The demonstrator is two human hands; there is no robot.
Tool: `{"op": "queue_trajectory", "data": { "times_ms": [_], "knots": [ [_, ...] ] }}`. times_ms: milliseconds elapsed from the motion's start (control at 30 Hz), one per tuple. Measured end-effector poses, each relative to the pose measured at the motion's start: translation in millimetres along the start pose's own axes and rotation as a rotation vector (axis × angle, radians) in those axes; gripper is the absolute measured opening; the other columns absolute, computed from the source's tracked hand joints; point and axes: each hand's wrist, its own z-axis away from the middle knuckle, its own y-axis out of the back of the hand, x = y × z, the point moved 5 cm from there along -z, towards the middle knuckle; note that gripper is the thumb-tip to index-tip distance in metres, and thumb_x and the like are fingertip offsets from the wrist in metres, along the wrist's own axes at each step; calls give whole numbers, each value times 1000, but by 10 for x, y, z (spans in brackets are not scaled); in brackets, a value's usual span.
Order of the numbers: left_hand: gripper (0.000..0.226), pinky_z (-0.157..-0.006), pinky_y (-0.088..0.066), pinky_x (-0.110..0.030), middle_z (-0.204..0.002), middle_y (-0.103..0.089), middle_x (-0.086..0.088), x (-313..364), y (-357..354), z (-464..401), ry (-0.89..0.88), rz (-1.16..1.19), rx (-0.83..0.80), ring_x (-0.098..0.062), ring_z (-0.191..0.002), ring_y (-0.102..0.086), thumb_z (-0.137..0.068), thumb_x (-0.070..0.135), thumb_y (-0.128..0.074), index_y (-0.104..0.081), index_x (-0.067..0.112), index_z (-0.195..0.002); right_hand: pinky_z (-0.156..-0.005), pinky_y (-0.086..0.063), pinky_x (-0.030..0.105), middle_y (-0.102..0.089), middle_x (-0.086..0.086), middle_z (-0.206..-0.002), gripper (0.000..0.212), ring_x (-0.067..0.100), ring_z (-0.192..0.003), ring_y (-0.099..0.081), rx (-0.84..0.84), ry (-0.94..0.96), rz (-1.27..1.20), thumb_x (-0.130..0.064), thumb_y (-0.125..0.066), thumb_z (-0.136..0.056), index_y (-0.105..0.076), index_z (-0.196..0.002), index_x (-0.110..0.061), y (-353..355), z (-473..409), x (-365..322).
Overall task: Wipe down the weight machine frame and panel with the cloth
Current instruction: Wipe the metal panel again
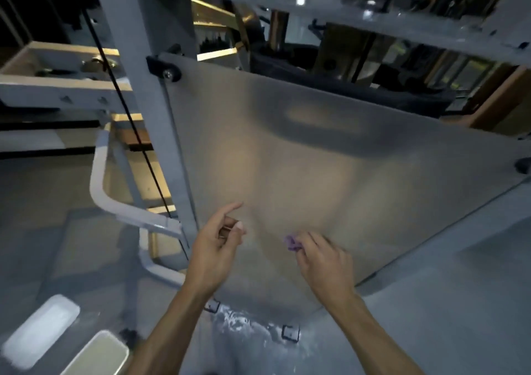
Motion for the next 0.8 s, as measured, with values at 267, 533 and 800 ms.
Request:
{"op": "queue_trajectory", "data": {
  "times_ms": [267, 533, 800],
  "knots": [
    [35, -77, -58, -27, -87, -71, 5, -529, 218, 692, 202, -110, 160, -14, -81, -69, -102, 15, -59, -63, 37, -130, -64, -50, 28, -68, -3, -90, 24, 16, -75, -63, 127, -152, -321, -13, -61, -83, -76, -100, -22, 136, -3, 160],
    [35, -77, -60, -34, -88, -70, 10, -980, 380, 1048, 291, -168, 189, -14, -82, -69, -102, 15, -59, -65, 41, -124, -61, -56, 36, -65, -5, -95, 30, 23, -74, -68, 142, -54, -427, -6, -66, -84, -75, -105, -24, -134, -52, -244],
    [34, -75, -60, -29, -88, -70, 4, -1469, 601, 933, 299, -141, 141, -14, -82, -68, -102, 16, -58, -66, 41, -123, -61, -43, 31, -59, -6, -101, 22, 20, -78, -58, 145, 237, -257, -12, -65, -83, -65, -98, -28, -789, -113, -727]
  ]
}}
